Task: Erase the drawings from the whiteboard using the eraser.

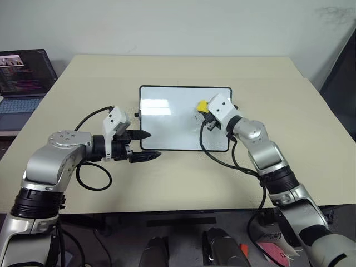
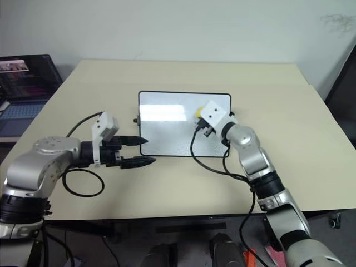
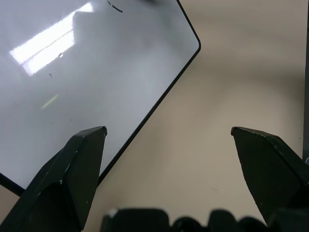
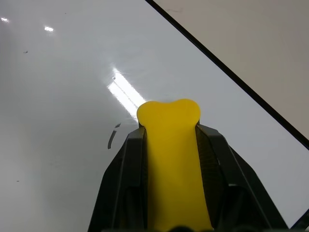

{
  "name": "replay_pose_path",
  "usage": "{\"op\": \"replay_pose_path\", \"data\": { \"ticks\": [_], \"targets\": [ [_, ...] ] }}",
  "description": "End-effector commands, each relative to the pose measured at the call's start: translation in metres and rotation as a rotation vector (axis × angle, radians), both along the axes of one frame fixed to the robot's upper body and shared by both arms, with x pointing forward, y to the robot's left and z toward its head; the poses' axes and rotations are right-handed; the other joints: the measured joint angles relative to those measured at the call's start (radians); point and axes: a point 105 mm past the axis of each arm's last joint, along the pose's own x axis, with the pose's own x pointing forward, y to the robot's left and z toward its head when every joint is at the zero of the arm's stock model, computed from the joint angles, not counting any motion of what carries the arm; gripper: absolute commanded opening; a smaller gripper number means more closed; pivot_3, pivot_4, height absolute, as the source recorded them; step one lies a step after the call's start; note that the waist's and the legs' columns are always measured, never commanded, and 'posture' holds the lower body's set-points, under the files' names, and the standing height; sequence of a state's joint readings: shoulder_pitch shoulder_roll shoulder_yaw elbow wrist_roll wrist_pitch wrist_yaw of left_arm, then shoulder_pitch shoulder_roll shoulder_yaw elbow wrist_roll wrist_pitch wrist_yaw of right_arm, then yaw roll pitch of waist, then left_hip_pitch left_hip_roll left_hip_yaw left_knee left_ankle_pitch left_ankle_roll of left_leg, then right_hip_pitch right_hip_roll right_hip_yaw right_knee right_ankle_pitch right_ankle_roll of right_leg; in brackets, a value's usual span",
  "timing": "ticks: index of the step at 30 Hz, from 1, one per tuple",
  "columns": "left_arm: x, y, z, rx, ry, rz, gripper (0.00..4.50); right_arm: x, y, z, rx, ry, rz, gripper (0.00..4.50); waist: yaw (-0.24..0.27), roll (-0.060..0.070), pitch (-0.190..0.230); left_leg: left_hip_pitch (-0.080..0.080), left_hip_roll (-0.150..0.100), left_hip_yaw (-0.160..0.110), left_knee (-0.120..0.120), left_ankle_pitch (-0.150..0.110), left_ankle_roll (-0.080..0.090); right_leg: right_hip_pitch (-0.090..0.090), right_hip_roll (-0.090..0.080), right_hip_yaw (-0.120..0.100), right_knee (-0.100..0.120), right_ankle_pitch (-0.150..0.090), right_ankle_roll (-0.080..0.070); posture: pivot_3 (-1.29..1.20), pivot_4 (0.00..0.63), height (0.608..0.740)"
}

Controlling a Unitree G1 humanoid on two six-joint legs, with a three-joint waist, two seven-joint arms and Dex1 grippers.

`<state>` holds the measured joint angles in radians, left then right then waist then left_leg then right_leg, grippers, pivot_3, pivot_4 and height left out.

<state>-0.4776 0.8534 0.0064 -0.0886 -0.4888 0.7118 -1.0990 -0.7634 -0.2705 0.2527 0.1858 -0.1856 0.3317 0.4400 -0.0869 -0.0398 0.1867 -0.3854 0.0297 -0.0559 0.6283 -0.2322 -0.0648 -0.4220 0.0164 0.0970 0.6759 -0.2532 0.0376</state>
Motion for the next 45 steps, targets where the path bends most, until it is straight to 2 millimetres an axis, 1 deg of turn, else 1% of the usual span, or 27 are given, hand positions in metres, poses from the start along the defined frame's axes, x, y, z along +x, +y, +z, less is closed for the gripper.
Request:
{"op": "replay_pose_path", "data": {
  "ticks": [1, 4, 5, 8, 11, 13, 18, 23, 25, 28, 31, 34, 37, 39, 43, 45],
  "targets": [
    [-0.002, -0.001, 0.013, -0.005, -0.055, -0.009, 4.50, 0.004, -0.010, -0.005, -0.015, 0.018, -0.047, 1.09, 0.000, 0.000, 0.000, 0.000, 0.000, 0.000, 0.000, 0.000, 0.000, 0.000, 0.000, 0.000, 0.000, 0.000, 0.000, 0.00, 0.150, 0.740],
    [-0.002, -0.001, 0.013, -0.005, -0.054, -0.008, 4.50, -0.003, -0.006, -0.019, -0.042, 0.066, -0.011, 1.09, 0.000, 0.000, 0.000, 0.000, 0.000, 0.000, 0.001, 0.000, 0.000, 0.001, 0.000, 0.000, 0.000, 0.001, 0.001, 0.00, 0.150, 0.740],
    [-0.002, -0.001, 0.013, -0.005, -0.053, -0.008, 4.50, -0.008, -0.002, -0.029, -0.067, 0.101, 0.015, 1.09, 0.000, 0.000, 0.000, 0.001, 0.000, 0.000, 0.002, 0.000, 0.000, 0.001, 0.000, 0.000, 0.000, 0.001, 0.001, 0.00, 0.150, 0.740],
    [-0.002, -0.001, 0.013, -0.006, -0.052, -0.009, 4.50, -0.021, 0.003, -0.052, -0.110, 0.180, 0.061, 1.09, 0.000, -0.001, 0.000, 0.002, 0.000, 0.000, 0.002, 0.000, 0.000, 0.002, 0.000, 0.000, 0.001, 0.001, 0.001, 0.00, 0.150, 0.740],
    [-0.002, -0.002, 0.012, -0.005, -0.051, -0.010, 4.50, -0.024, 0.002, -0.059, -0.117, 0.205, 0.058, 1.09, -0.001, -0.001, 0.000, 0.002, 0.000, 0.000, 0.002, 0.000, 0.000, 0.002, 0.000, 0.001, 0.002, 0.001, 0.001, 0.00, 0.150, 0.740],
    [-0.002, -0.002, 0.012, -0.005, -0.051, -0.012, 4.50, -0.022, -0.001, -0.058, -0.120, 0.191, 0.043, 1.09, -0.001, -0.001, 0.000, 0.003, 0.000, 0.001, 0.002, 0.000, 0.000, 0.002, 0.000, 0.001, 0.002, 0.001, 0.001, 0.00, 0.150, 0.740],
    [-0.002, -0.002, 0.012, -0.005, -0.051, -0.014, 4.50, -0.009, -0.004, -0.029, -0.085, 0.087, -0.001, 1.09, -0.001, -0.001, 0.000, 0.003, 0.000, 0.001, 0.003, 0.001, 0.000, 0.002, 0.000, 0.001, 0.002, 0.001, 0.001, 0.00, 0.150, 0.740],
    [-0.002, -0.003, 0.012, -0.006, -0.050, -0.014, 4.50, -0.003, 0.004, -0.001, -0.040, 0.000, -0.002, 1.09, -0.001, -0.001, 0.000, 0.003, 0.000, 0.001, 0.003, 0.001, 0.000, 0.002, 0.000, 0.001, 0.002, 0.001, 0.001, 0.00, 0.150, 0.740],
    [-0.002, -0.003, 0.012, -0.006, -0.049, -0.014, 4.50, -0.001, 0.007, 0.003, -0.020, 0.000, -0.001, 1.09, -0.001, 0.000, 0.000, 0.002, 0.000, 0.001, 0.002, 0.001, 0.000, 0.001, 0.000, 0.001, 0.002, 0.001, 0.001, 0.00, 0.150, 0.740],
    [-0.002, -0.003, 0.012, -0.007, -0.049, -0.013, 4.50, -0.001, 0.009, 0.002, -0.023, 0.003, 0.001, 1.09, 0.000, 0.000, 0.000, 0.000, 0.000, 0.000, 0.001, 0.000, 0.000, 0.000, 0.000, 0.000, 0.001, 0.001, 0.001, 0.00, 0.150, 0.740],
    [-0.003, -0.003, 0.011, -0.008, -0.047, -0.013, 4.50, -0.002, 0.011, -0.006, -0.043, 0.027, 0.014, 1.09, -0.001, 0.000, 0.000, 0.000, 0.000, 0.001, 0.001, 0.000, 0.000, 0.000, 0.000, 0.000, -0.001, 0.001, 0.001, 0.00, 0.150, 0.740],
    [-0.003, -0.003, 0.011, -0.009, -0.046, -0.012, 4.50, -0.008, 0.011, -0.025, -0.078, 0.085, 0.031, 1.09, -0.001, 0.000, 0.000, 0.000, 0.000, 0.001, 0.001, 0.000, 0.000, 0.000, 0.000, 0.000, 0.000, 0.001, 0.001, 0.00, 0.150, 0.740],
    [-0.003, -0.003, 0.011, -0.009, -0.046, -0.012, 4.50, -0.017, 0.010, -0.048, -0.138, 0.166, 0.068, 1.09, -0.001, -0.001, 0.000, 0.001, 0.000, 0.001, 0.001, 0.000, 0.000, 0.001, 0.000, 0.000, 0.000, 0.001, 0.001, 0.00, 0.150, 0.740],
    [-0.003, -0.003, 0.011, -0.009, -0.046, -0.012, 4.50, -0.023, 0.010, -0.056, -0.157, 0.198, 0.091, 1.09, 0.000, -0.001, 0.000, 0.001, 0.000, 0.001, 0.001, 0.000, 0.000, 0.001, 0.000, 0.000, 0.000, 0.001, 0.001, 0.00, 0.150, 0.740],
    [-0.003, -0.003, 0.010, -0.010, -0.046, -0.012, 4.50, -0.025, 0.011, -0.054, -0.153, 0.195, 0.094, 1.09, -0.001, -0.001, 0.000, 0.002, 0.000, 0.001, 0.002, 0.000, 0.000, 0.001, 0.000, 0.001, 0.001, 0.001, 0.001, 0.00, 0.150, 0.740],
    [-0.003, -0.003, 0.010, -0.009, -0.046, -0.012, 4.50, -0.022, 0.013, -0.044, -0.139, 0.158, 0.088, 1.09, 0.000, -0.001, 0.000, 0.002, 0.000, 0.001, 0.002, 0.000, 0.000, 0.001, 0.000, 0.001, 0.002, 0.001, 0.001, 0.00, 0.150, 0.740]
  ]
}}
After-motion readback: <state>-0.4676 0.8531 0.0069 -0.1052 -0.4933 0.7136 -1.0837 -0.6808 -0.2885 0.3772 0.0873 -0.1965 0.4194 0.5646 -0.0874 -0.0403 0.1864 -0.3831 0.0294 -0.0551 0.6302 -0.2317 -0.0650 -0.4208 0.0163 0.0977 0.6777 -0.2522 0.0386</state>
